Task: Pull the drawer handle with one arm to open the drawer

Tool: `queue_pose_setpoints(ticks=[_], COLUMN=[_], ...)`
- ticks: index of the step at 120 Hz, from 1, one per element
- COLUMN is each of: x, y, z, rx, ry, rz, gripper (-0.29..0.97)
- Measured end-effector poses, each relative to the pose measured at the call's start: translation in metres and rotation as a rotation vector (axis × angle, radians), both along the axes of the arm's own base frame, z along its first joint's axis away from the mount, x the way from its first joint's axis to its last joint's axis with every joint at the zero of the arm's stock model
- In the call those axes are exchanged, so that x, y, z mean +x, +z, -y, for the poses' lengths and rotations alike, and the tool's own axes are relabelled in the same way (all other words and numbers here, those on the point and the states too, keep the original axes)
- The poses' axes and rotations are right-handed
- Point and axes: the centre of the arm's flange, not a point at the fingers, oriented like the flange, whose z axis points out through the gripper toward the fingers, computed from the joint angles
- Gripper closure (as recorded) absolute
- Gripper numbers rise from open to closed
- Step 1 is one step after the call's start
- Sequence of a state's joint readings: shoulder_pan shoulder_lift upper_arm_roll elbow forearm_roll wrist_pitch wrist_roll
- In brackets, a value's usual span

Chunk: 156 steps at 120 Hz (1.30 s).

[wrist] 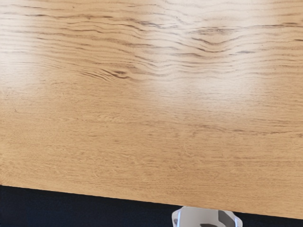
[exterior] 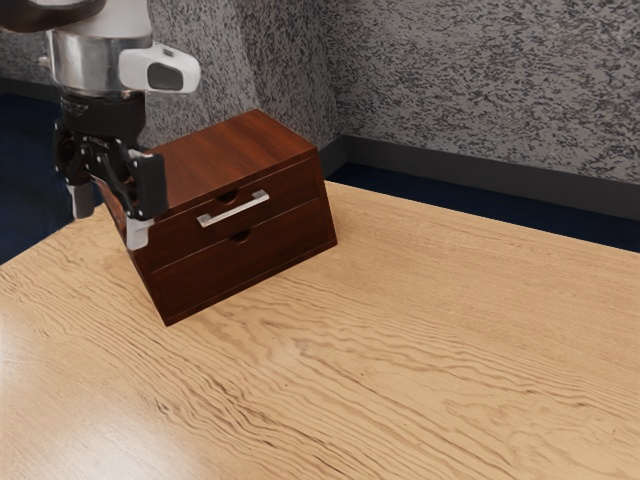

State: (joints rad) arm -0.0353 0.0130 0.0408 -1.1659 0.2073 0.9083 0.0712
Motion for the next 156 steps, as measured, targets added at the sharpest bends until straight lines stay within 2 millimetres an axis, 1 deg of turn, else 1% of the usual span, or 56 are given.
queue_pose_setpoints(ticks=[12,25,28,34,38,42,49,57,64,76,82,88,96,99,109,116,124,136,156], x=[0.015,0.023,0.024,0.021,0.022,0.025,0.035,0.052,0.062,0.073,0.074,0.074,0.072,0.072,0.066,0.067,0.074,0.085,0.104], y=[0.006,0.013,0.017,0.031,0.035,0.035,0.028,0.011,0.004,0.003,0.005,0.007,0.011,0.005,-0.027,-0.040,-0.052,-0.059,-0.076], z=[-0.014,-0.031,-0.035,-0.044,-0.050,-0.056,-0.067,-0.075,-0.070,-0.042,-0.032,-0.027,-0.028,-0.029,-0.034,-0.039,-0.044,-0.051,-0.063], rx=[0.023,0.038,0.041,0.049,0.052,0.054,0.054,0.045,0.035,0.009,-0.004,-0.012,-0.015,-0.020,-0.032,-0.026,-0.008,0.019,0.036], ry=[-0.014,-0.012,-0.015,-0.029,-0.043,-0.061,-0.107,-0.167,-0.241,-0.396,-0.460,-0.510,-0.562,-0.579,-0.633,-0.670,-0.710,-0.752,-0.767], rz=[0.117,0.197,0.218,0.273,0.293,0.299,0.297,0.273,0.265,0.277,0.283,0.285,0.288,0.273,0.230,0.232,0.244,0.276,0.291], gripper=[0.00,0.00,0.00,0.00,0.00,0.00,0.00,0.00,0.00,0.00,0.00,0.00,0.00,0.00,0.00,0.00,0.00,0.00,0.00])
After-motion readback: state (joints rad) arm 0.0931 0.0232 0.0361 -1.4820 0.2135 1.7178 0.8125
